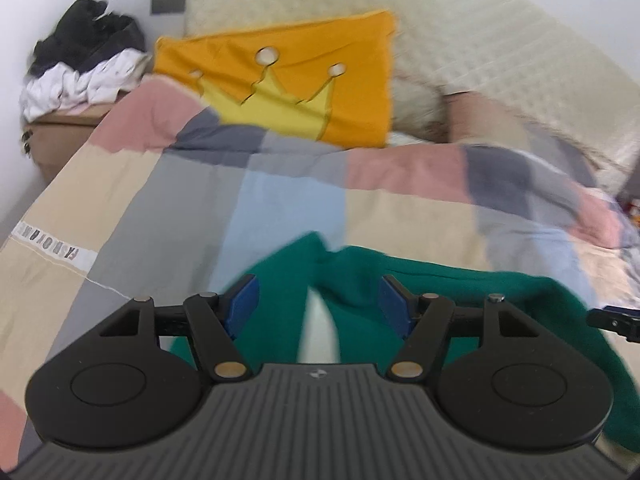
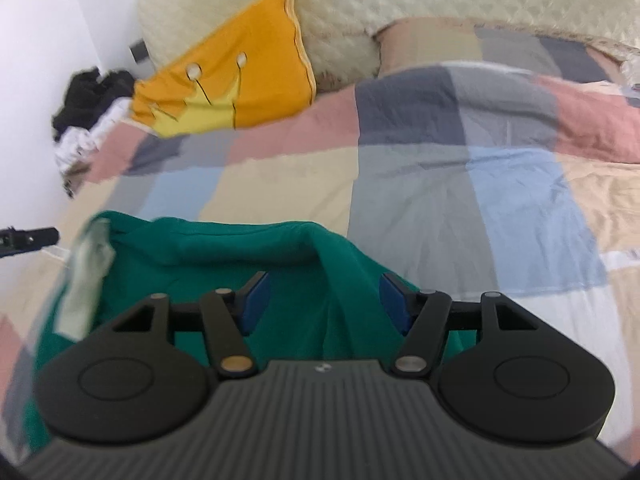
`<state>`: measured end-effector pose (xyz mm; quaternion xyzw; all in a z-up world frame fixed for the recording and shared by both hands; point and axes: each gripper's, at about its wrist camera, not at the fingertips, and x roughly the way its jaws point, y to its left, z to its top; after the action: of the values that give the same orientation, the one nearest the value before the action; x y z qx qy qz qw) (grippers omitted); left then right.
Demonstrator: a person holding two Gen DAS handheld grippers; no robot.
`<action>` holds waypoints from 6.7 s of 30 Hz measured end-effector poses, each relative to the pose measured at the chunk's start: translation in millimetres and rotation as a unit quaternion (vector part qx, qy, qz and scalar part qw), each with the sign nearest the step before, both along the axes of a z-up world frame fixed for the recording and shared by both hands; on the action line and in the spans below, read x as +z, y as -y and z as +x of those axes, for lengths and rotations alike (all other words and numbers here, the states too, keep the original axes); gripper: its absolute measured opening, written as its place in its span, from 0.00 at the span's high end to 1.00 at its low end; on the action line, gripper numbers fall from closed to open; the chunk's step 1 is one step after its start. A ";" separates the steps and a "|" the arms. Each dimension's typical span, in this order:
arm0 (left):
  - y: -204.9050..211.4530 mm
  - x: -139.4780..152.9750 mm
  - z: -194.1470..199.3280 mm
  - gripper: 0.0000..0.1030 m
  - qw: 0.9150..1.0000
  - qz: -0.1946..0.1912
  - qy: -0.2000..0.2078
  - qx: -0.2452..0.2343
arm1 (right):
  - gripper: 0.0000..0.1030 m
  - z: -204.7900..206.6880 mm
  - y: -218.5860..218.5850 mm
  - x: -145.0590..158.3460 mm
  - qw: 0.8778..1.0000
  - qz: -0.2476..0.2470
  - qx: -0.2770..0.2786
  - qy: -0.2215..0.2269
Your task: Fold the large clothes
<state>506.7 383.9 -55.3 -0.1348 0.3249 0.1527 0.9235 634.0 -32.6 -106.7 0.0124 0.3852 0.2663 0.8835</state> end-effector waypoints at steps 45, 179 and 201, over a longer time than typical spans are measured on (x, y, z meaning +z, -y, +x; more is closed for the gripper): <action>353.2 -73.1 -241.0 0.31 0.972 -0.137 0.059 -0.184 | 0.37 -253.5 294.6 -86.2 0.949 0.075 -0.275 -0.133; 329.2 -138.2 -165.4 0.31 0.981 -0.122 0.037 -0.145 | 0.96 -68.7 532.5 -42.8 0.874 -0.085 -0.476 0.052; 393.8 -71.7 -279.2 0.31 0.959 -0.075 0.091 -0.257 | 0.96 -296.4 292.4 43.9 0.963 0.102 -0.243 0.054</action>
<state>227.5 -9.9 -127.0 -0.1291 0.2734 -0.1280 0.9445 337.6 -325.0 -62.8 0.1815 0.2933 0.0817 0.9351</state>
